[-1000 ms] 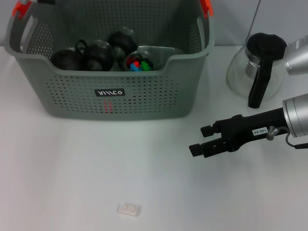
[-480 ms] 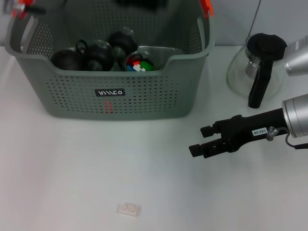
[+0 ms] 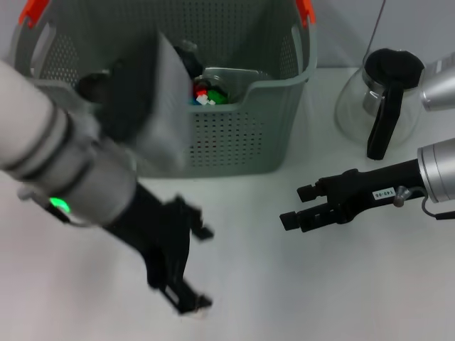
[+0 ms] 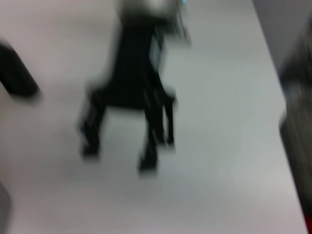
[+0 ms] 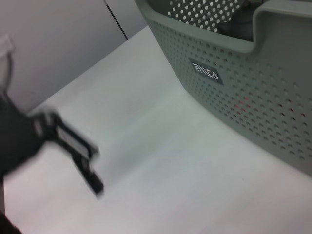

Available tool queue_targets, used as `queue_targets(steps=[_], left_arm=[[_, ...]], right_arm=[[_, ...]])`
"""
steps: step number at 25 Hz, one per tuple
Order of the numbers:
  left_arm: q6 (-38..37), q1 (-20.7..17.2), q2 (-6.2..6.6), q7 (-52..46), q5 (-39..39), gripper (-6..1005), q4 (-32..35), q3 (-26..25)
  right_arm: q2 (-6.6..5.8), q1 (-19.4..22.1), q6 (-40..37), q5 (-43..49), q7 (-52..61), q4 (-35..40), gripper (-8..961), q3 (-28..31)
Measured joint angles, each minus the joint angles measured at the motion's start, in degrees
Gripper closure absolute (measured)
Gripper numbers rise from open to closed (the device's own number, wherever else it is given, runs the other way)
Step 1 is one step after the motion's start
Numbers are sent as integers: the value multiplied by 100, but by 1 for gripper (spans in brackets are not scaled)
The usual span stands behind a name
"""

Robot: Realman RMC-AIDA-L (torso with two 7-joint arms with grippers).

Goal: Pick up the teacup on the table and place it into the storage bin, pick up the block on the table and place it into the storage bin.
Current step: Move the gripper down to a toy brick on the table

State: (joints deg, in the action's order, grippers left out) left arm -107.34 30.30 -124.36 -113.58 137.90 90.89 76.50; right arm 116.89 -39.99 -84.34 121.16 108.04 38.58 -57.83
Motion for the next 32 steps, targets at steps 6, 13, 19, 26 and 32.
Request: queue_targets(steps=[6,13,19,26,32], left_arm=[[631,47,-19,14,852,64,-723,1230],[1303,152,-41,-137,1354,72,-1171,2031],[1610,243,-44,-301,1510,78,-1419,2309],[1637,258,-44,-374,1515,261,-1484,2431],[1750,257,-44,-475,1519,421,-1565,2570]], right_arm=[[7,15,-9,3,9,-1,25,-1],[24,57,-2,5,13,-39,26,4],[18,62,5,5,15,-61,26,17],[18,56,23,5,9,-62,25,36],[18,54,49,5,4,-62,25,27]])
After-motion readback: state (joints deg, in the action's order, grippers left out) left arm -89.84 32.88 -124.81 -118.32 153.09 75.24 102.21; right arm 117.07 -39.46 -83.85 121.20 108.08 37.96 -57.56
